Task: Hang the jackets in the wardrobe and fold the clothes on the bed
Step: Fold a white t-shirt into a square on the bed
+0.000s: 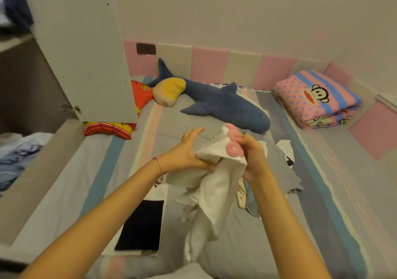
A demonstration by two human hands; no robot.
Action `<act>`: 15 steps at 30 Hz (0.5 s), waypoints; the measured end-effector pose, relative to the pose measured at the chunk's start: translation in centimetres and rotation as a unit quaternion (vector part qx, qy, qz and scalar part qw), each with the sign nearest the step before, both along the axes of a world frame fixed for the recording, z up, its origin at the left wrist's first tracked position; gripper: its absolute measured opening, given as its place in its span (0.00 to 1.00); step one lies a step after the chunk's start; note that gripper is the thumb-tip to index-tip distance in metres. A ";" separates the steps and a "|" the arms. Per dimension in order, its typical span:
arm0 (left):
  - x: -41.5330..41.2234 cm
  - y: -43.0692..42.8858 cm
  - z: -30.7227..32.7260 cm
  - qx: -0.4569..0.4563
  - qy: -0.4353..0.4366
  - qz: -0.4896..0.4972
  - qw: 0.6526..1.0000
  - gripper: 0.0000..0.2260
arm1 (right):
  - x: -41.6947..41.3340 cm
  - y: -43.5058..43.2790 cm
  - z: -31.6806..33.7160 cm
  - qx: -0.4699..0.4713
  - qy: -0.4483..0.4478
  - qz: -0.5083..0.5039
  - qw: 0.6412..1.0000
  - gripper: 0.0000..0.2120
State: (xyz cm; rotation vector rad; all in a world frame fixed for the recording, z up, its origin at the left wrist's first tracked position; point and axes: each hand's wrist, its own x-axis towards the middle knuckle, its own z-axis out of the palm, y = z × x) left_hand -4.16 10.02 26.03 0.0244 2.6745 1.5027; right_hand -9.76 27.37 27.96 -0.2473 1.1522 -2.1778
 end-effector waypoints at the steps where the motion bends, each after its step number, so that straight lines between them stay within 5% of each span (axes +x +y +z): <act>1: 0.4 -0.2 -0.8 0.014 -0.046 -0.024 0.999 0.49 | 0.2 0.2 0.2 -0.032 -0.012 -0.011 0.999 0.18; 5: 2.0 0.3 -2.7 0.113 -0.122 -0.005 0.986 0.33 | 1.0 1.1 0.8 -0.099 -0.011 -0.061 0.993 0.07; 7: 2.2 0.4 -3.2 0.127 -0.109 0.055 0.984 0.22 | 0.3 1.5 1.1 -0.062 -0.028 -0.108 0.992 0.11; 9: 2.1 0.2 -1.9 0.233 -0.113 0.126 0.958 0.10 | -1.3 2.0 0.4 0.152 0.046 -0.143 0.977 0.10; 10: 1.8 0.2 -1.0 0.278 -0.123 0.158 0.939 0.08 | -1.9 2.2 0.0 0.299 0.116 -0.159 0.934 0.08; 12: 1.0 0.0 0.4 0.249 -0.148 0.210 0.934 0.11 | -2.6 3.0 -1.1 0.427 0.237 -0.169 0.856 0.17; 15: 0.7 1.2 1.4 0.205 -0.129 0.194 0.951 0.19 | -1.4 3.6 -0.9 0.342 0.305 -0.112 0.882 0.29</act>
